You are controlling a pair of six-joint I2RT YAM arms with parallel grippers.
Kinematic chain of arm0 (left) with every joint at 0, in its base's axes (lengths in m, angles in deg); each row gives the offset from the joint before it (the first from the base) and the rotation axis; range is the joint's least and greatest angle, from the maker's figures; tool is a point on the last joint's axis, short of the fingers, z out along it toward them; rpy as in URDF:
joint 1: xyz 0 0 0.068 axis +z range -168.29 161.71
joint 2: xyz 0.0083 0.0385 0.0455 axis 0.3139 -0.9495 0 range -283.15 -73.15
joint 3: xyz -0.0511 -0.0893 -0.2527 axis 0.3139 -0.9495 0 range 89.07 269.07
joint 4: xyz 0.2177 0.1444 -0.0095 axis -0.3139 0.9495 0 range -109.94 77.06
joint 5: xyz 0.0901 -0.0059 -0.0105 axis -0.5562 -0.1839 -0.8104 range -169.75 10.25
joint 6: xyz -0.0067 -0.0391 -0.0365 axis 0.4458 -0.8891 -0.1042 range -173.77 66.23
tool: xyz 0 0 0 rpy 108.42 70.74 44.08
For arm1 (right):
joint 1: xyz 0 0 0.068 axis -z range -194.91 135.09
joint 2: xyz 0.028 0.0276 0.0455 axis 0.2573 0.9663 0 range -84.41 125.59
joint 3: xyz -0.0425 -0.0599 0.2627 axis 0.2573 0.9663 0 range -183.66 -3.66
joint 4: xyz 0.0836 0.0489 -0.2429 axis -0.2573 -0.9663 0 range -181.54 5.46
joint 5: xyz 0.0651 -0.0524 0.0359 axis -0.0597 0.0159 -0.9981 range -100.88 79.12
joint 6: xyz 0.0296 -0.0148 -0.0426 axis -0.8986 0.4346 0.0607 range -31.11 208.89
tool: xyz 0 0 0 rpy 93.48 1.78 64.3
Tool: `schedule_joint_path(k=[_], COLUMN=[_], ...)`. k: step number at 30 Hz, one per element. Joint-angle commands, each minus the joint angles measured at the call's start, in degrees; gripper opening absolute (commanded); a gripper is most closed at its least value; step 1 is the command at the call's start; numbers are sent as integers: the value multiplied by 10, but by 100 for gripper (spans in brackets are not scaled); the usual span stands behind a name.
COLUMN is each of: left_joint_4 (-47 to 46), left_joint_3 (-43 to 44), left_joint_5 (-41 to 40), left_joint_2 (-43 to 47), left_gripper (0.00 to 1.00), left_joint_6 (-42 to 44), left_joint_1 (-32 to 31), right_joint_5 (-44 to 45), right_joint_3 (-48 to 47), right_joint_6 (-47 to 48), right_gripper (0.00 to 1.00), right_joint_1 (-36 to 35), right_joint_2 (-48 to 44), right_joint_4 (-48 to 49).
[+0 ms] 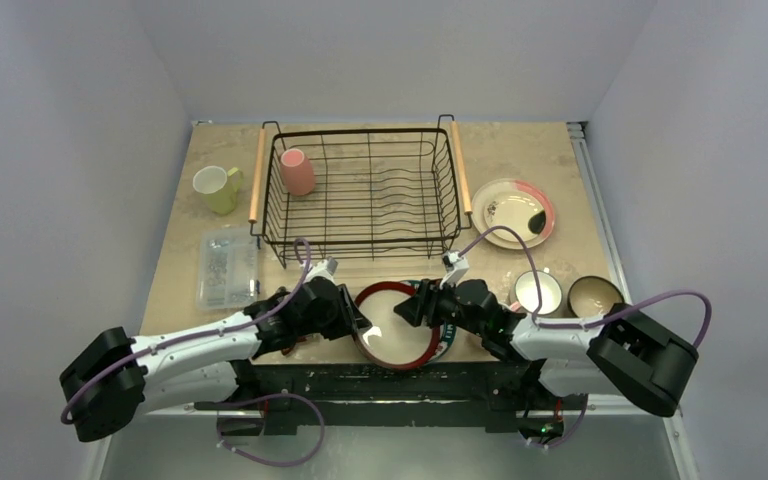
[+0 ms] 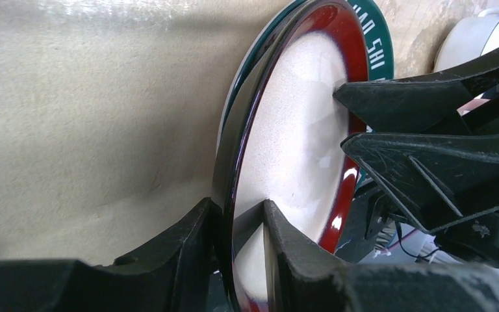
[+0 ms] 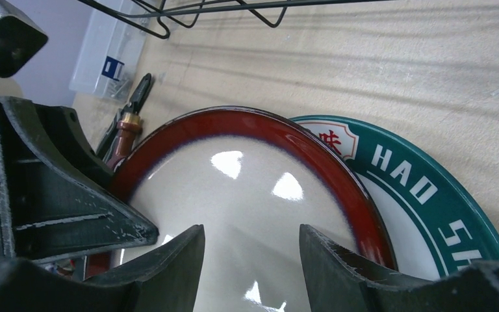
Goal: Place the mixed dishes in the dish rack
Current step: Pick up the plate from the corner of the board.
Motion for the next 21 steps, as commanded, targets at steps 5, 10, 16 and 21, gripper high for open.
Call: schedule_joint_path(k=[5,10,16,21], left_joint_4=[57,86,90,84], left_joint_3=[57,98,107,116], left_joint_5=[-19,4,9,18], left_joint_2=[53,55,87,115], left_gripper=[0,0,0,0], left_joint_6=[65,109,121,125], left_joint_1=[6,7,7,7], right_joint_5=[-9,12,48,67], right_joint_3=[-18,-66,-131,-194], right_joint_6=[21,64,109,145], right_gripper=[56,58,72,80], right_joint_1=[-3,-3,-3,-3], right_joint_2=[-33,-79,-169,-200], right_joint_4=[-107,-215,-356,-447])
